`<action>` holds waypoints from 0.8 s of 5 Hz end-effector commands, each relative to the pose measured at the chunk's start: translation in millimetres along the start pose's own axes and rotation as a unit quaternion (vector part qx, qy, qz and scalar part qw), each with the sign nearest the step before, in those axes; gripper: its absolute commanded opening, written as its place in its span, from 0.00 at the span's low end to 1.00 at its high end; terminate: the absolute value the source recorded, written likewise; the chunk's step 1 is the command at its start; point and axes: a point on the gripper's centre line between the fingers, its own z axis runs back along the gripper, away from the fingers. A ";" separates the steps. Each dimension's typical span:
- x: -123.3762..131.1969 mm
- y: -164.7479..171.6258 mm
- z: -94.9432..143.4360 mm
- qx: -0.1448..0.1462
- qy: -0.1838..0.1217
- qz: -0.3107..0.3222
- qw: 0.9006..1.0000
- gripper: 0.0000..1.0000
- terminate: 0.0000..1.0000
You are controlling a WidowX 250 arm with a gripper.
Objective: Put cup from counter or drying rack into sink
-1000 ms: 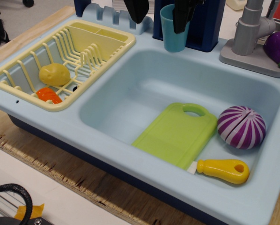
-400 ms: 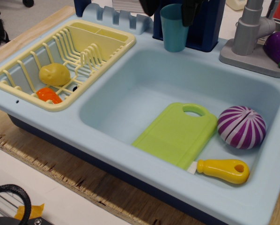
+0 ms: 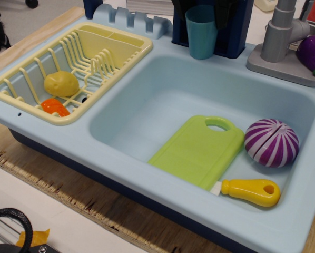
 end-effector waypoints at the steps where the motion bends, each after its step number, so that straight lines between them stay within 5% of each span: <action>1: -0.7 4.6 4.5 0.012 0.003 0.022 1.000 0.00 0.00; 4: -35.7 -3.2 46.2 0.060 0.048 0.085 0.993 0.00 0.00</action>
